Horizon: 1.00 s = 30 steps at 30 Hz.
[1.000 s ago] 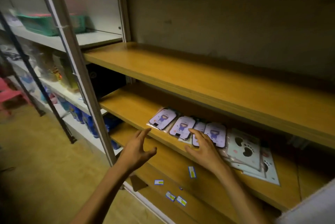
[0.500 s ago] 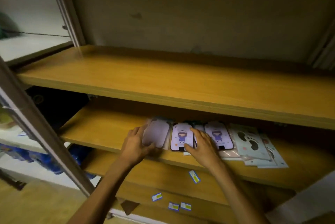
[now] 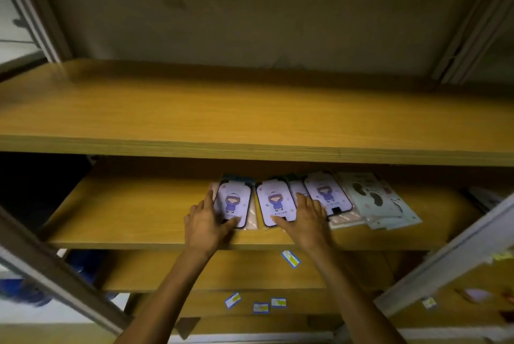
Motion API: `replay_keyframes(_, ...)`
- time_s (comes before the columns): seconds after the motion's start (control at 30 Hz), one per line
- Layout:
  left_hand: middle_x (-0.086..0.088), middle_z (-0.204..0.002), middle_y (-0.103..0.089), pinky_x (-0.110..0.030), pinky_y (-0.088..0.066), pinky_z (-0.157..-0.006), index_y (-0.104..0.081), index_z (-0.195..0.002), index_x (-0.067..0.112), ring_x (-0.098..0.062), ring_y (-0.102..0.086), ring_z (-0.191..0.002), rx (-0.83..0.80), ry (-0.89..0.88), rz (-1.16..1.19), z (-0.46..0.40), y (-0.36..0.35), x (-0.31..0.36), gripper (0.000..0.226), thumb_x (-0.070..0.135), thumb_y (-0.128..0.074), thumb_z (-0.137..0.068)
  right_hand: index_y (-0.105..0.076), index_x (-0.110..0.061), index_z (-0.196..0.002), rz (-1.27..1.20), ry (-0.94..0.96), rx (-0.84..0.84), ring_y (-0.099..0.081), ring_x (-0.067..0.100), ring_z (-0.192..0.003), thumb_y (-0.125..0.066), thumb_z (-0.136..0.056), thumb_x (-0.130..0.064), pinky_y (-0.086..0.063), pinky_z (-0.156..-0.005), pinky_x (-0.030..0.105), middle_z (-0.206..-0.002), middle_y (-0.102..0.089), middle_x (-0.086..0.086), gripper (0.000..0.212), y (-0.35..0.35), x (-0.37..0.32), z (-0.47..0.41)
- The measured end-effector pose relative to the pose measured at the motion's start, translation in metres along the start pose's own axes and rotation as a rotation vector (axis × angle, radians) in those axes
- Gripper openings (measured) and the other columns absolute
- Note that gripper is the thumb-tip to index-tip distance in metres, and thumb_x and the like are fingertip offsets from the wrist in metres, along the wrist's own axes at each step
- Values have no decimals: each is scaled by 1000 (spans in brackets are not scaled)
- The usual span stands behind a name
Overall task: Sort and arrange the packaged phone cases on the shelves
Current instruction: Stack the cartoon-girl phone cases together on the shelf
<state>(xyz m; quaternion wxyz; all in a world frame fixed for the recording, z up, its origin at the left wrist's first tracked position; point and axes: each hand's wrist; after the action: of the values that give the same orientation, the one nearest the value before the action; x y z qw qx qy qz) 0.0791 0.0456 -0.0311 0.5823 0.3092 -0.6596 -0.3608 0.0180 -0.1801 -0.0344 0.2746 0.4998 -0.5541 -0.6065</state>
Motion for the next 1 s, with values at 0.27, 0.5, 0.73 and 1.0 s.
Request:
replay_keyframes(0.27,-12,-136,-52,-44,-46,-99,-30,-148,18,-31,-40,-129,-37,17,333,-2,10,-9,105,34,-88,-62,-34,-17,-142,-280,-128,-68,-29,30,-136,-76,-70,-53,-31,-110,43,-145,-41,8,91,4,-1,-4)
replay_keyframes(0.5,-13,-120,-63,-42,-53,-93,-54,-130,10,-28,-60,-111,-140,36,432,-10,15,-10,81,25,-91,-59,-49,-13,-131,-550,-192,-115,-51,28,-115,-87,-64,-27,-48,-97,44,-127,-43,10,78,10,-4,-8)
replay_keyframes(0.73,0,-105,-63,-39,-60,-51,-47,-119,26,-28,-69,-64,-195,99,697,0,24,-12,54,11,-77,-77,-46,-20,-114,-716,-148,-75,-63,24,-97,-63,-88,-13,-53,-72,28,-118,-58,8,32,10,-3,0)
replay_keyframes(1.0,-3,-113,-66,-42,-61,-53,-48,-120,27,-27,-74,-80,-272,72,1021,13,32,-4,49,0,-67,-84,-45,-19,-110,-1080,-201,-49,-72,22,-66,-56,-93,-5,-56,-50,26,-114,-63,4,24,30,5,19)
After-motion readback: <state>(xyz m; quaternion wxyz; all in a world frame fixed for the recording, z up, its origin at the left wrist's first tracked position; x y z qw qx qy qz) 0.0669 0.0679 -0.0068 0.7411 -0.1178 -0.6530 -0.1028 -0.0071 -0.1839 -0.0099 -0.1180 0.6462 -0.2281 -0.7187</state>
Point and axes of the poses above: each hand's wrist, its own z-axis away from the middle knuckle, its own y-axis out of the back of the hand, x = y × z
